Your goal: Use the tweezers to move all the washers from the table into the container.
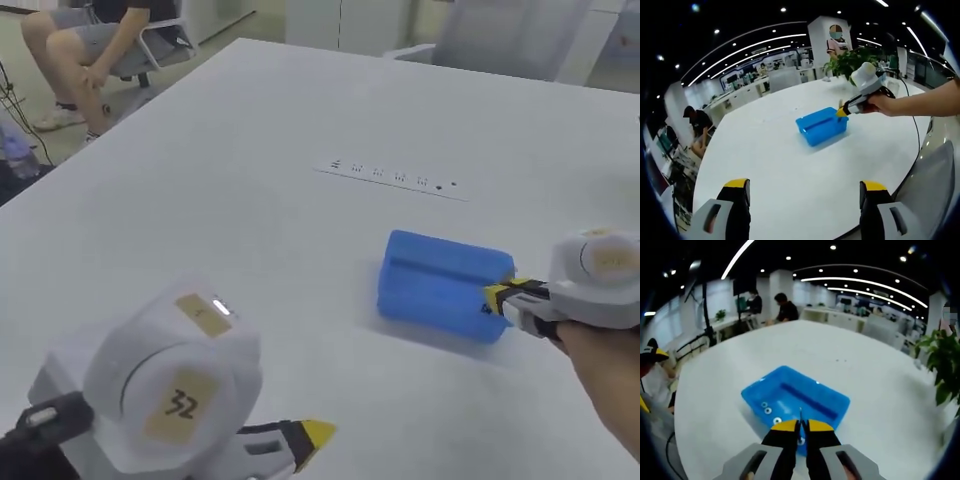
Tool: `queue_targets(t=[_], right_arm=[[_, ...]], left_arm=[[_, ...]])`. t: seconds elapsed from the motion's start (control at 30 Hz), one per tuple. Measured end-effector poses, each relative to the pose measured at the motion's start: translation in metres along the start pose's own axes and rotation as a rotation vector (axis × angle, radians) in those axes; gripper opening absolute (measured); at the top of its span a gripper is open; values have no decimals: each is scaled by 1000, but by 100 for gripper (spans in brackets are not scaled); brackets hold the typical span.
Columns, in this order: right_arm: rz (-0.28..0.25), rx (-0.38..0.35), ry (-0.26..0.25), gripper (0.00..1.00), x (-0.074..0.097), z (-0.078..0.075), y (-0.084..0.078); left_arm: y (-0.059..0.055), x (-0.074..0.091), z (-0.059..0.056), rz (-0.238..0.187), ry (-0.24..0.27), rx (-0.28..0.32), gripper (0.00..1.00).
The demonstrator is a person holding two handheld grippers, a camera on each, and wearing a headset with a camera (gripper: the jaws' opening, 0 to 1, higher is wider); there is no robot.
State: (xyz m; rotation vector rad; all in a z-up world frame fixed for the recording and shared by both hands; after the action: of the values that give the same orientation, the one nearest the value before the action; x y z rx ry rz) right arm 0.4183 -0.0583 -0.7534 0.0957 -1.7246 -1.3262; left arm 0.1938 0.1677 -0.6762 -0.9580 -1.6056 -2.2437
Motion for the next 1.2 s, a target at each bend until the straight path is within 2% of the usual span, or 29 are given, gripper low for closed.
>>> queue_targets(t=[0.07, 0.13, 0.23, 0.3, 0.33, 0.4, 0.47, 0.57, 0.7, 0.77, 0.87, 0.93, 1.03, 1.07, 1.1, 1.17, 1.2], right_arm=[[0, 15, -12, 2, 1, -1, 0], [-18, 20, -23, 2, 5, -1, 4], [-59, -2, -12, 2, 17, 5, 16], [-90, 9, 1, 2, 30, 10, 25], [-100, 14, 9, 2, 34, 12, 28], [-130, 13, 58, 2, 43, 24, 35], [-149, 5, 101, 2, 52, 28, 37], [-162, 6, 178, 2, 65, 43, 40], [-162, 24, 247, 2, 82, 64, 38], [-159, 36, 281, 2, 90, 74, 35], [-142, 53, 341, 2, 100, 87, 31], [-143, 60, 380, 2, 108, 97, 30], [-120, 43, 464, 2, 117, 109, 26], [-116, 36, 493, 2, 121, 114, 25], [-125, 44, 493, 2, 122, 114, 24], [-106, 59, 517, 2, 125, 119, 21], [-95, 64, 534, 2, 127, 121, 21]], left_arm=[[4, 1, -1, -11, -12, -4, 91], [12, 2, -2, -31, -29, -17, 89], [25, 3, -3, -73, -56, -34, 86], [34, 4, -5, -103, -90, -35, 83], [41, 4, -7, -128, -125, -30, 81], [53, 4, -10, -175, -188, 5, 75], [63, 3, -11, -219, -244, 19, 71], [74, 1, -12, -247, -297, -6, 63], [88, -2, -17, -284, -408, -13, 51], [94, -5, -21, -291, -468, -21, 45], [100, -9, -25, -295, -529, -51, 38], [104, -11, -30, -292, -599, -67, 35], [109, -15, -35, -284, -683, -87, 28], [110, -17, -36, -283, -702, -87, 25], [111, -19, -40, -281, -744, -87, 23], [114, -19, -44, -276, -804, -67, 16], [118, -19, -47, -301, -832, -55, 14]])
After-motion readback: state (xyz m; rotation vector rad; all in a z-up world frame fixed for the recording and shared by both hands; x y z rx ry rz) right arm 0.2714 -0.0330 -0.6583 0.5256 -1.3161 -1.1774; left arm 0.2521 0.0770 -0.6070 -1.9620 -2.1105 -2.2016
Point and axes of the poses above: the centre of the closed fingertips' face, and the gripper's own axes: x roughly backward along the fingers, z roughly to its left, y roughly out of its top, the point moved 7 cm from there along x, roughly backward along the fingers, and after that the axes turned 1 degree about -x, right-handed, at the moved point
